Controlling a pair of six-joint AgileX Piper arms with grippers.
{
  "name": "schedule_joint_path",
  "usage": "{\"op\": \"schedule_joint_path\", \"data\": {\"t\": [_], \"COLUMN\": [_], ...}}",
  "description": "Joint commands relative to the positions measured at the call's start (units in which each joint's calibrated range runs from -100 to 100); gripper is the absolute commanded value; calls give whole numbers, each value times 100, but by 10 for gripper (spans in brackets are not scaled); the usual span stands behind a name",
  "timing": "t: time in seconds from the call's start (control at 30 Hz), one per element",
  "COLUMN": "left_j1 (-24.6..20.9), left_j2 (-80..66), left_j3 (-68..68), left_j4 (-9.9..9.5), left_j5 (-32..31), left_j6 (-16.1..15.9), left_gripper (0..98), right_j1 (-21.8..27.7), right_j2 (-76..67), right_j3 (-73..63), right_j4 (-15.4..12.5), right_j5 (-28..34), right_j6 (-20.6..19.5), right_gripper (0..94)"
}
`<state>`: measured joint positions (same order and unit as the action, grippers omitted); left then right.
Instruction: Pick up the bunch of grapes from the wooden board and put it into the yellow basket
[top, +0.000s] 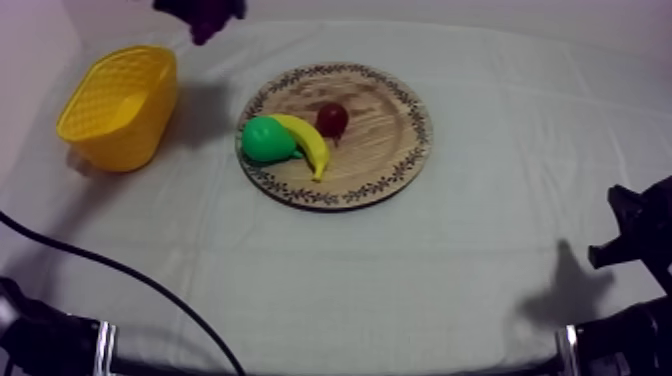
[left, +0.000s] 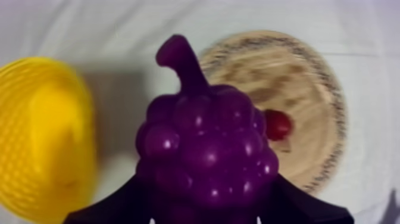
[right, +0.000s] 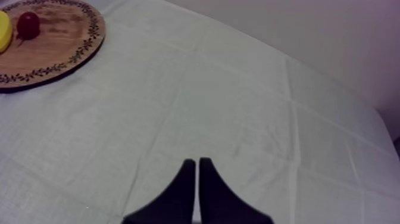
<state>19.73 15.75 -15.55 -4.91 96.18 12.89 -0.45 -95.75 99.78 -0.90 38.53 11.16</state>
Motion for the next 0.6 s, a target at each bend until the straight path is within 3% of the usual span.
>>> {"op": "schedule_joint_path", "data": {"t": [0.0, 0.3, 0.57], "left_j1": [-426, -1474, -1947], "left_j2": [-96, -367, -352], "left_j3": [250, 732, 883], "left_j4": [-31, -182, -213], "left_j5": [-5, -50, -54], "left_j6": [-72, -376, -548], "left_gripper": [464, 469, 484], "right_j1": [-1, -1, -1], "right_j2": [0, 0, 0], "right_j3": [0, 0, 0], "right_j4": [-1, -1, -1], "right_j5": [2, 2, 2], "right_j6": [10, 10, 10], "right_gripper": [3, 3, 3]}}
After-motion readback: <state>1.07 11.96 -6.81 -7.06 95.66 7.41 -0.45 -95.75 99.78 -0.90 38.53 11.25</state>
